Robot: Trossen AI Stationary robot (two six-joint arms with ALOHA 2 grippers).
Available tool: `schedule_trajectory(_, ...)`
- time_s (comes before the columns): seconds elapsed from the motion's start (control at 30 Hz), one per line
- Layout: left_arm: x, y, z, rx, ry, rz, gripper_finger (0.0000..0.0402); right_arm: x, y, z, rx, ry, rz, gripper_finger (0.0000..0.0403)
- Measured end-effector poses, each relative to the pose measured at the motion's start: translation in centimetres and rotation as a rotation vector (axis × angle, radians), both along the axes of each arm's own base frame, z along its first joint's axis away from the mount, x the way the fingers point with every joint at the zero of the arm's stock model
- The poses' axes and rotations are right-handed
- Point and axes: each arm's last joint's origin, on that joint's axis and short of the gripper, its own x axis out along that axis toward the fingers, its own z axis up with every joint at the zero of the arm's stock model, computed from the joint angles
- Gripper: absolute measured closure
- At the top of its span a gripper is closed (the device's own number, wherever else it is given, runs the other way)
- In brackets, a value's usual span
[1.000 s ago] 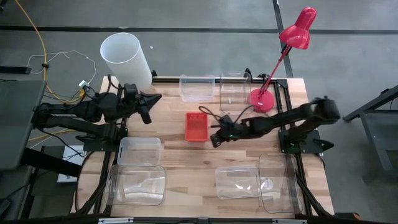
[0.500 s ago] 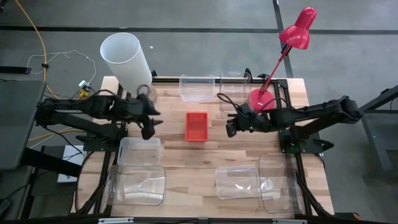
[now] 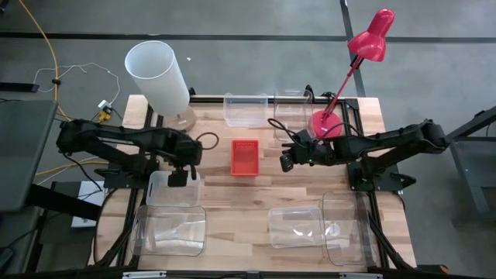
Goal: Stack baskets by color
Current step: Stack the middle left white bin on the top white bin
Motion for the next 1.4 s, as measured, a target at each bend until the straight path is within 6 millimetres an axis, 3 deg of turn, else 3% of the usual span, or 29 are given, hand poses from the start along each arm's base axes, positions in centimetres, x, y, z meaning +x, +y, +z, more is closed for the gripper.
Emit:
schedule_trajectory(0.23, 0.0, -0.1, -4.3, -0.026, 0.074, -0.038, 0.0140, 0.0, 0.0, 0.0, -0.007, 0.003, -0.004, 0.0403)
schedule_trajectory(0.37, -0.8, 0.1, -6.2, 0.046, 0.131, -0.039, 0.0140, 0.0, 0.0, 0.0, -0.010, 0.004, -0.003, 0.0403)
schedule_trajectory(0.63, 0.2, 0.2, -7.4, 0.035, 0.143, -0.043, 0.0140, 0.0, 0.0, 0.1, -0.016, -0.005, -0.009, 0.0403)
schedule_trajectory(0.97, 1.5, 0.4, -10.7, 0.009, 0.290, -0.056, 0.0156, 0.1, -0.1, 0.1, -0.016, -0.015, -0.016, 0.0403)
schedule_trajectory(1.1, 1.8, 0.4, -11.2, 0.007, 0.309, -0.057, 0.0195, 0.1, -0.1, 0.1, -0.016, -0.019, -0.016, 0.0403)
schedule_trajectory(1.2, 1.7, 0.4, -11.1, 0.007, 0.303, -0.061, 0.0262, 0.1, -0.1, 0.1, -0.019, -0.019, -0.015, 0.0403)
schedule_trajectory(1.3, 1.6, 0.4, -10.5, 0.013, 0.273, -0.061, 0.0359, 0.1, -0.1, 0.2, -0.020, -0.021, -0.015, 0.0403)
schedule_trajectory(1.4, 1.6, 0.4, -9.1, 0.030, 0.224, -0.061, 0.0387, 0.1, -0.1, 0.2, -0.021, -0.022, -0.014, 0.0403)
